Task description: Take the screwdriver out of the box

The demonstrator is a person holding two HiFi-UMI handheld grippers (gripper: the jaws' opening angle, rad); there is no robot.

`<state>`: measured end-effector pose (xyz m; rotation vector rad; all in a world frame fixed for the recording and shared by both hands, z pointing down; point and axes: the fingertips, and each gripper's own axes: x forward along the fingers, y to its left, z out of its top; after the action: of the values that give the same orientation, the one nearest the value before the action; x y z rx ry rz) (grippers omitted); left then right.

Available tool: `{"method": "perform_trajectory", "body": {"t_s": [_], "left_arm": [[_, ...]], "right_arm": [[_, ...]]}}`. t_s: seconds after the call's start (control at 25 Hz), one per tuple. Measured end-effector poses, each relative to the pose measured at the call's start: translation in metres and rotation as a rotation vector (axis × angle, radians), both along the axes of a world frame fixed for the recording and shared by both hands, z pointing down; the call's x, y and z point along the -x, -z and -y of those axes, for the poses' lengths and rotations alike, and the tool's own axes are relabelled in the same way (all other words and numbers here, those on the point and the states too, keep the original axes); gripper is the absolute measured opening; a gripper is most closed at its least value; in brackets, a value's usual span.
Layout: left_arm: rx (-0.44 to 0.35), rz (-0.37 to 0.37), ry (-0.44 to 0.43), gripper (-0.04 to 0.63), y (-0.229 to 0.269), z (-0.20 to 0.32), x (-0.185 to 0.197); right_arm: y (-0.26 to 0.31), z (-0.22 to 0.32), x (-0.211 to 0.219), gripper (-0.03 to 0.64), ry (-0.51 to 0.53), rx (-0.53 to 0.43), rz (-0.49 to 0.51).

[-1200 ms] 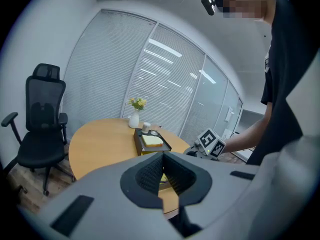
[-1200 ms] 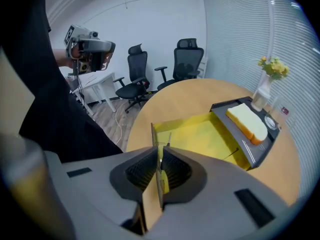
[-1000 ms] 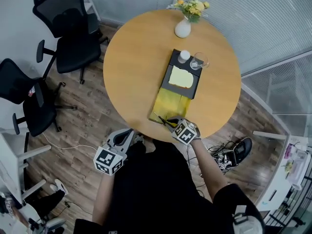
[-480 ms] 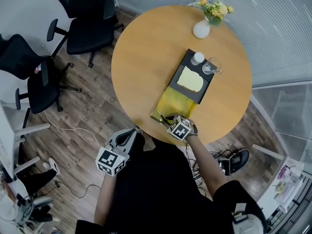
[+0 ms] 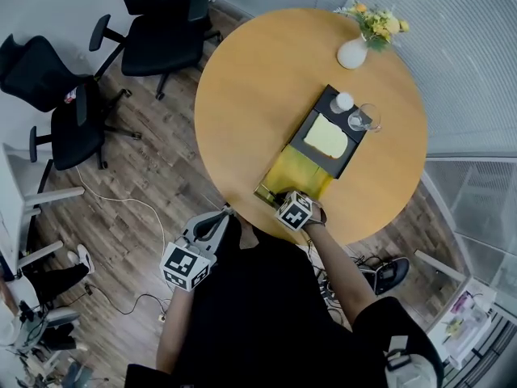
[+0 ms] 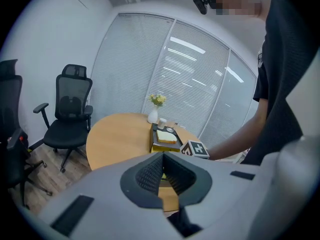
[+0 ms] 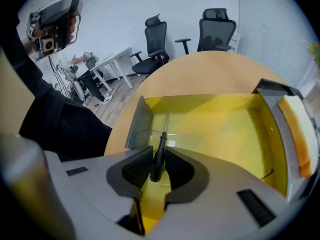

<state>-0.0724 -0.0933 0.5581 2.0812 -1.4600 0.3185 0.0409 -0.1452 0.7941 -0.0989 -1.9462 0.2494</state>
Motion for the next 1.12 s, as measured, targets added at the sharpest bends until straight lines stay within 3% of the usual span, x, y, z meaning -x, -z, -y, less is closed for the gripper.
{"method": "perform_trajectory", "body": {"t_s": [0.32,0.68,1.12], "left_arm": [[-0.009,-0.006,-0.004,0.005,0.001,0.003,0.006],[-0.034,-0.005,-0.048,0.005,0.006,0.009,0.008],[-0.093,-0.031,-0.118,0.005,0.017,0.022,0.017]], "right_arm": [[-0.005,-0.002,0.001,0.057,0.056,-0.085,-0.016],[-0.002,0.003,-0.003,0.055,-0.011,-0.097,-0.023],[0.034,0.006,-0.006,0.055,-0.184,-0.063,0.051]]}}
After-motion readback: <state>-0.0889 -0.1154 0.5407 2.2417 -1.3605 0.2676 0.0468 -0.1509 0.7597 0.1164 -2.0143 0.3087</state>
